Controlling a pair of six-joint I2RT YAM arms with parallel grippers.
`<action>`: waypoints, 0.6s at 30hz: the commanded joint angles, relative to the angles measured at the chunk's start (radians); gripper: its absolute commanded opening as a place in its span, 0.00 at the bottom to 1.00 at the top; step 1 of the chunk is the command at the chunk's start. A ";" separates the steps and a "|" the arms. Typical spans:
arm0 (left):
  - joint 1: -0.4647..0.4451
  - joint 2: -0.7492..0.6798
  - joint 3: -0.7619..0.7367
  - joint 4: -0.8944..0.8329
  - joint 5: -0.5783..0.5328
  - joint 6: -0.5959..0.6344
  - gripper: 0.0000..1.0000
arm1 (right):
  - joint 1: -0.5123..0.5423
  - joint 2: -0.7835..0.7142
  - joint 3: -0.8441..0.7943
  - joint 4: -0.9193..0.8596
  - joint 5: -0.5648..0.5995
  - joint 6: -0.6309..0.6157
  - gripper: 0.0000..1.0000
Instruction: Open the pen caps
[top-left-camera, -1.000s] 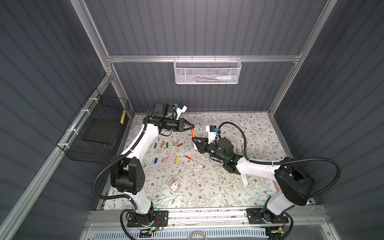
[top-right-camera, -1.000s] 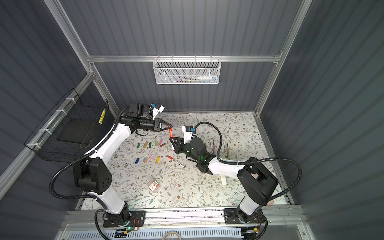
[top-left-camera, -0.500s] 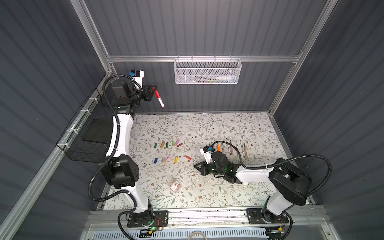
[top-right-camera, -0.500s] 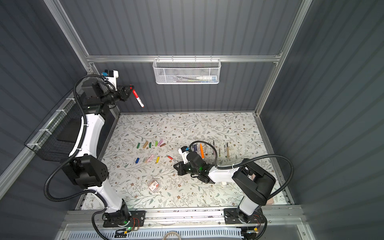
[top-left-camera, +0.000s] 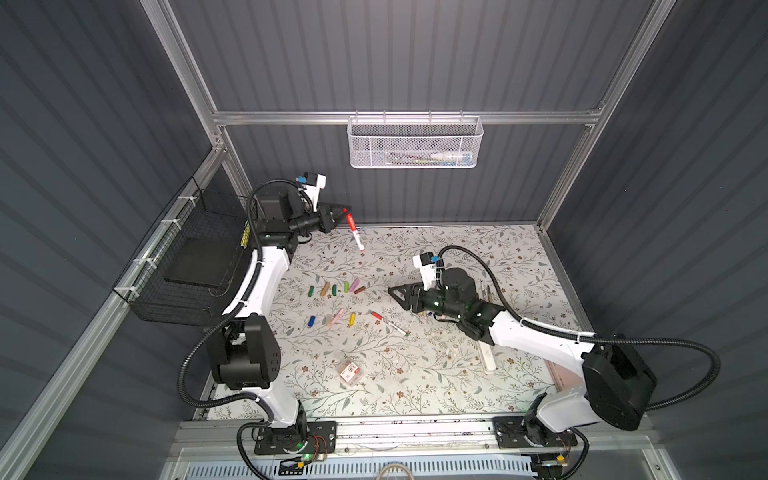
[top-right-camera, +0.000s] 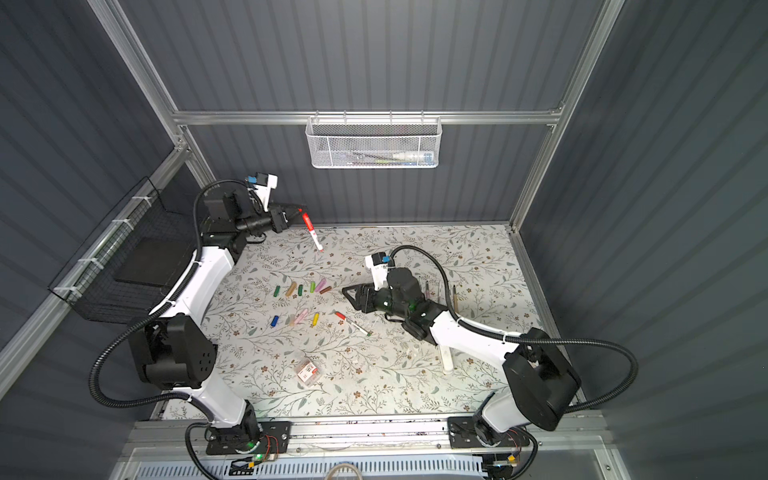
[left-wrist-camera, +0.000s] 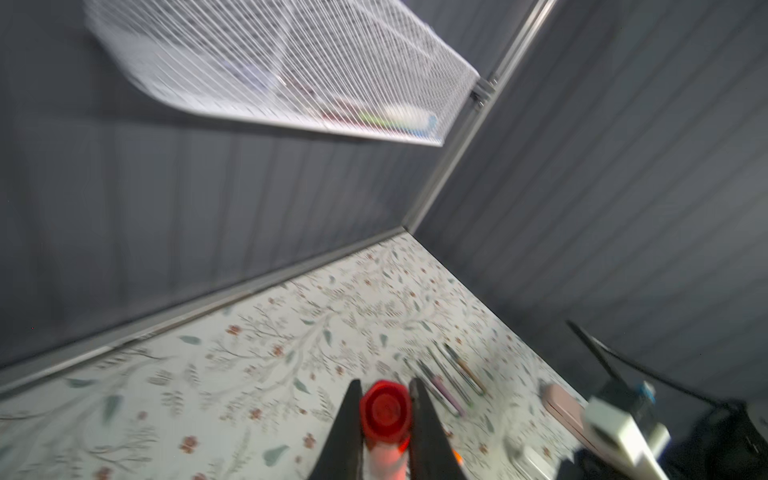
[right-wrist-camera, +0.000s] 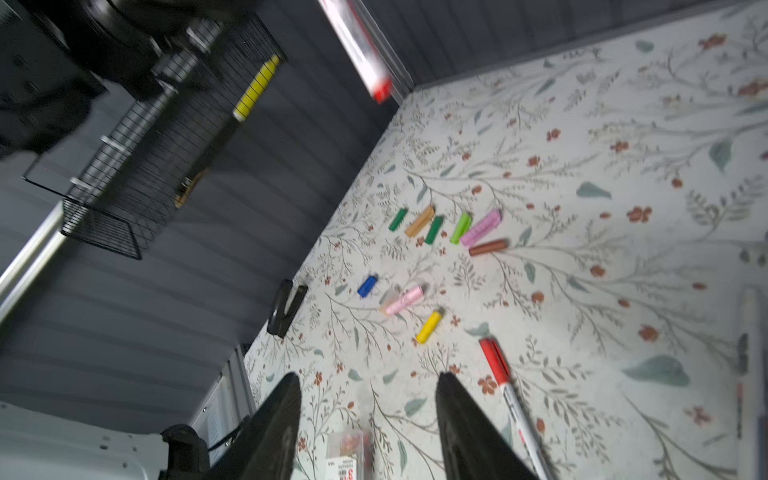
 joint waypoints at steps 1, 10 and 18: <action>-0.099 -0.081 -0.081 0.017 0.145 -0.005 0.00 | -0.022 -0.015 0.068 -0.066 -0.033 -0.075 0.59; -0.213 -0.105 -0.309 0.351 0.276 -0.265 0.00 | -0.036 0.048 0.163 -0.106 -0.144 -0.094 0.55; -0.215 -0.091 -0.282 0.376 0.267 -0.293 0.00 | -0.038 0.067 0.134 -0.090 -0.157 -0.078 0.43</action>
